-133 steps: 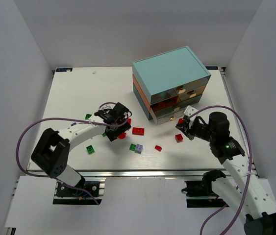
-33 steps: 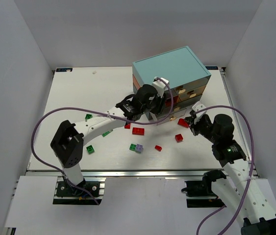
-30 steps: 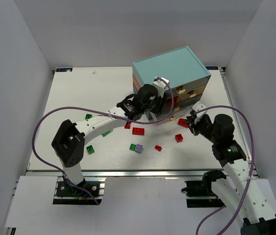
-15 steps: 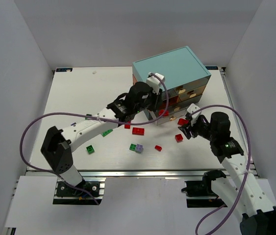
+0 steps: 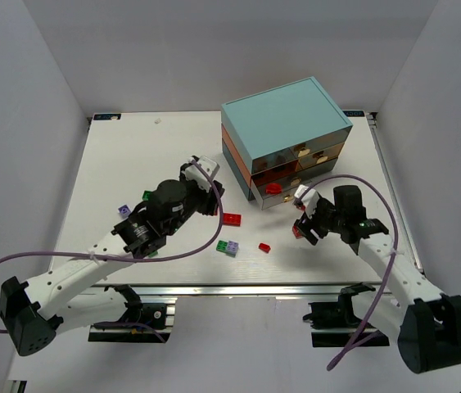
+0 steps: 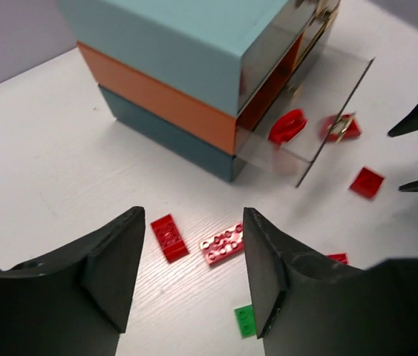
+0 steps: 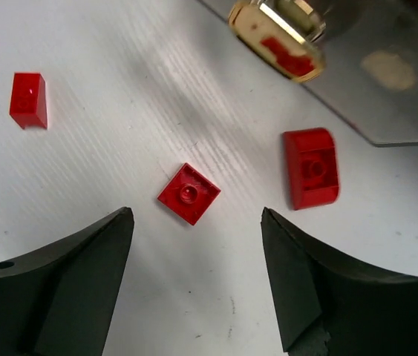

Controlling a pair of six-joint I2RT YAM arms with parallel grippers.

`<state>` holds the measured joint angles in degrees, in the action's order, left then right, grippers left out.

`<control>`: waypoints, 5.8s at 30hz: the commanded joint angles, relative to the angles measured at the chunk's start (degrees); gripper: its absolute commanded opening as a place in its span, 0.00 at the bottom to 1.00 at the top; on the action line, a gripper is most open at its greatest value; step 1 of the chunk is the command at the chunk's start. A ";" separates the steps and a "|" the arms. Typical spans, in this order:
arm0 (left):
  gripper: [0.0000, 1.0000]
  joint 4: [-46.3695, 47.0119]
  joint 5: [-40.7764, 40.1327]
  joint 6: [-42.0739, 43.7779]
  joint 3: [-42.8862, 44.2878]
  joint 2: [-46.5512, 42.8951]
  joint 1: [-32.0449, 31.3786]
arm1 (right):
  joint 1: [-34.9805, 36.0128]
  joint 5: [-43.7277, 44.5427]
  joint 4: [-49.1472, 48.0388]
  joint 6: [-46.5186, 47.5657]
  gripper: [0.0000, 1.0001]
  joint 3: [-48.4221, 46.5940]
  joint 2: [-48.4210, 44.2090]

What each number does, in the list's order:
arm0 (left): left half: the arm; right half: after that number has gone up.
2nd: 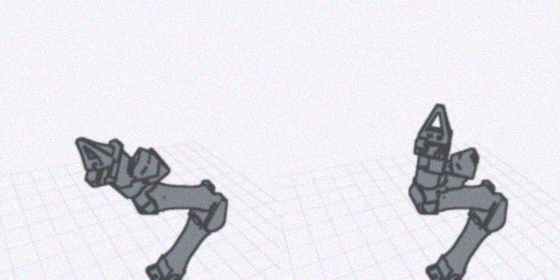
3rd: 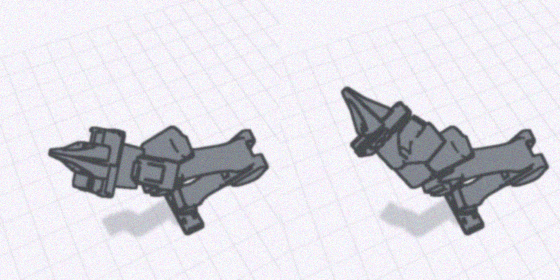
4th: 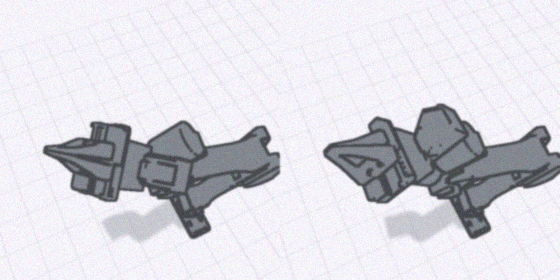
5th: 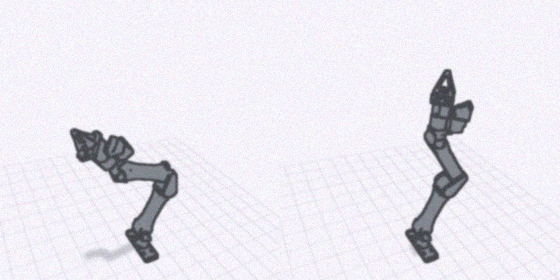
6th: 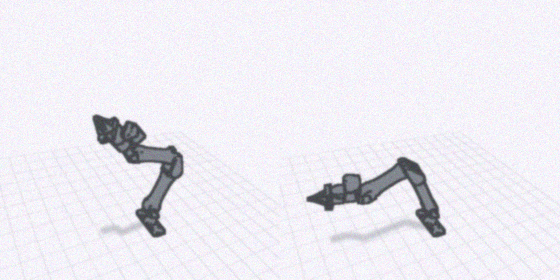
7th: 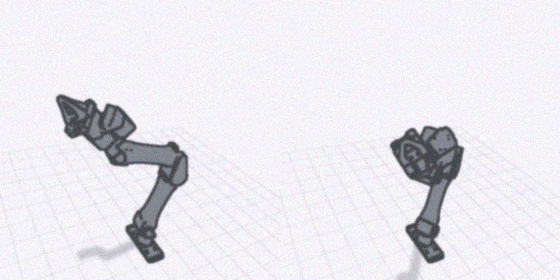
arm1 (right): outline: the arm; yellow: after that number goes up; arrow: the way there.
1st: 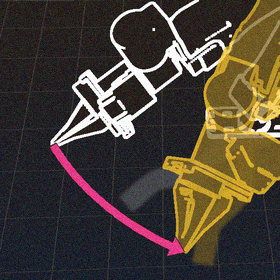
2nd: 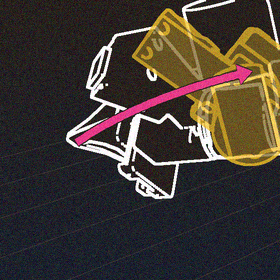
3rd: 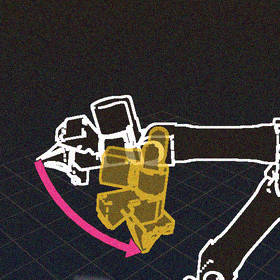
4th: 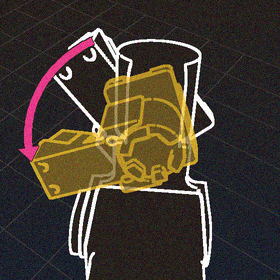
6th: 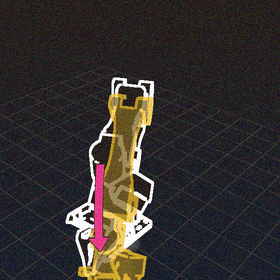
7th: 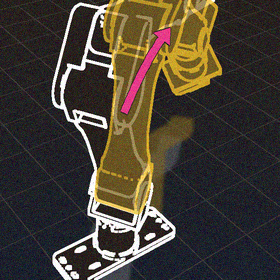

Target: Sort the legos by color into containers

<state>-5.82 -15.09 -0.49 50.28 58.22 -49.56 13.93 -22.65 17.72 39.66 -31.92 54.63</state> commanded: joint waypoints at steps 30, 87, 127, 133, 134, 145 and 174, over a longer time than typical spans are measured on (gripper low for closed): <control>0.69 0.37 -5.91 4.89 -2.20 -0.56 0.25 | 1.10 1.83 -15.70 -8.55 0.52 5.03 16.21; 0.68 -0.77 -3.28 5.50 -1.94 6.91 0.25 | -1.71 -8.89 -11.93 -21.30 0.64 -18.70 9.01; 0.62 -0.33 -2.84 5.94 -1.94 3.57 0.25 | -17.27 -15.13 -14.55 21.77 0.79 -12.29 35.98; 0.62 -0.42 -3.19 6.03 -1.94 3.66 0.25 | -17.01 -16.89 -11.58 24.06 0.65 -14.48 39.14; 0.62 -0.42 -3.28 6.03 -1.94 3.66 0.25 | -17.10 -16.98 -10.87 24.32 0.63 -14.83 39.58; 0.62 -0.33 -3.89 6.12 -2.12 3.66 0.25 | -18.41 -15.32 -0.23 30.47 0.06 -15.55 38.54; 0.66 -1.38 -4.42 5.59 -1.59 10.51 0.25 | -7.53 -22.88 1.72 24.53 0.00 -22.39 8.02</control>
<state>-7.35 -18.65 5.13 48.16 69.17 -49.56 3.44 -46.89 25.91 70.39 -51.55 61.08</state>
